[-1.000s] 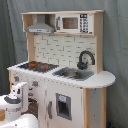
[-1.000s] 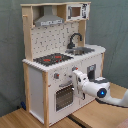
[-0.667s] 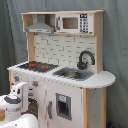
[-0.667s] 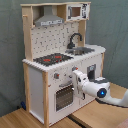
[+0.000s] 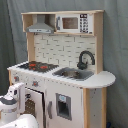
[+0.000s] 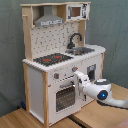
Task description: Play with the kitchen
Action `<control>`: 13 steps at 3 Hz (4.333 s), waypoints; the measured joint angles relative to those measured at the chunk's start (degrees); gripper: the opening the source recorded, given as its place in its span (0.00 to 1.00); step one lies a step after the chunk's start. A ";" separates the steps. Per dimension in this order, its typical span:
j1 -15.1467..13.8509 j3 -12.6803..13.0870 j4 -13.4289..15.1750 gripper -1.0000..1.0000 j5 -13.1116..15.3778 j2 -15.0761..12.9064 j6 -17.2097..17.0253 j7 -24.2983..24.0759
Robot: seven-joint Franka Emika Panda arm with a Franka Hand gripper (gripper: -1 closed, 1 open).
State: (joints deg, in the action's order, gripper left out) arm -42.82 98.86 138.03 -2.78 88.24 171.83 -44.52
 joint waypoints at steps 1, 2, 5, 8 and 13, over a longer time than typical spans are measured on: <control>3.24 0.01 0.00 0.00 0.00 -0.11 -4.83 -0.99; 6.75 0.03 -0.09 0.00 0.00 -0.14 -9.29 -2.50; 10.23 0.06 -5.37 0.00 3.43 -0.33 -23.79 -8.69; 11.22 0.87 -11.96 0.00 7.06 -1.24 -38.95 -14.18; 16.86 -1.63 -13.78 1.00 15.91 -2.64 -49.71 -15.98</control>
State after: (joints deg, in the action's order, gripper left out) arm -25.96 97.23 124.26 13.13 85.60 122.12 -60.51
